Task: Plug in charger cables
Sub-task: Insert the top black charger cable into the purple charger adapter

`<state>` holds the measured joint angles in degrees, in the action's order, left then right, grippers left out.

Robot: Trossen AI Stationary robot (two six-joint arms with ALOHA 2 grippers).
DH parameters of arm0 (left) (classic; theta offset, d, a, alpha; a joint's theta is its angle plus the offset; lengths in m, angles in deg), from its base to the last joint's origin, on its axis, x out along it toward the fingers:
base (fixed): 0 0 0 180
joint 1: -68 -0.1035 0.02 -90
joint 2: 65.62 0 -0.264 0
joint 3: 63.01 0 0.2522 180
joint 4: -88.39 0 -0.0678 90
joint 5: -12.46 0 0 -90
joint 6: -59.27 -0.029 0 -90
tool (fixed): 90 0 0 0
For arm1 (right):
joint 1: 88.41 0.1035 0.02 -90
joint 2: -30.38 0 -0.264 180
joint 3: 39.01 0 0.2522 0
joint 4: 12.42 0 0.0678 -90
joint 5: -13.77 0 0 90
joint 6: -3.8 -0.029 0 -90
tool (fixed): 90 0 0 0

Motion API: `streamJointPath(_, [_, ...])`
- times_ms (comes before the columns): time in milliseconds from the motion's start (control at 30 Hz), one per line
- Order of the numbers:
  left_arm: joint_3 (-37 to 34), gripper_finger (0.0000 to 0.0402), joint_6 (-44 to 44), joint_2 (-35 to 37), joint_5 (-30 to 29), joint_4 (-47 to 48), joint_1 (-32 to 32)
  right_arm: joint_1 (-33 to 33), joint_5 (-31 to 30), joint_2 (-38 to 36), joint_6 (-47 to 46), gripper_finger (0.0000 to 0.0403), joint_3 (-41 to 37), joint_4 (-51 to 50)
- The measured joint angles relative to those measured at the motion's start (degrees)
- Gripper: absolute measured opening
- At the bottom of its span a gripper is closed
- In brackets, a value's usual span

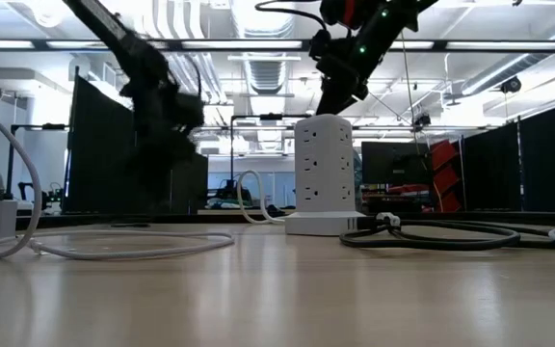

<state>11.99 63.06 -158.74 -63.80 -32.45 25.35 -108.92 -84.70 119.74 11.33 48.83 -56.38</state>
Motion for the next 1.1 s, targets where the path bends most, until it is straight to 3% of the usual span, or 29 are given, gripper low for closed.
streamJointPath(133, [1.78, 0.0000, 3.37, 4.70, 1.72, -6.89, 0.97, -0.04, -0.04, 0.00, 0.00, 0.0089, 0.00, 2.12])
streamJointPath(267, [2.72, 0.0000, 1.94, 6.82, 0.58, -5.23, 0.63, 0.13, 0.07, 0.02, 0.00, 0.0083, 0.00, 2.06])
streamJointPath(567, [2.69, 0.0013, -2.77, 5.44, 1.99, -2.34, 1.27, 0.13, 0.07, 0.00, -0.55, 0.0069, 0.02, 2.27])
streamJointPath(700, [2.69, 0.0022, -7.63, 3.30, -1.51, -2.79, 1.59, 0.13, 0.09, 0.00, -1.55, 0.0064, 0.02, 2.30])
streamJointPath(1100, [2.69, 0.0145, -28.10, -5.92, -9.70, -3.78, 5.01, 0.13, -0.07, 0.00, -3.58, 0.0078, 0.02, 2.15])
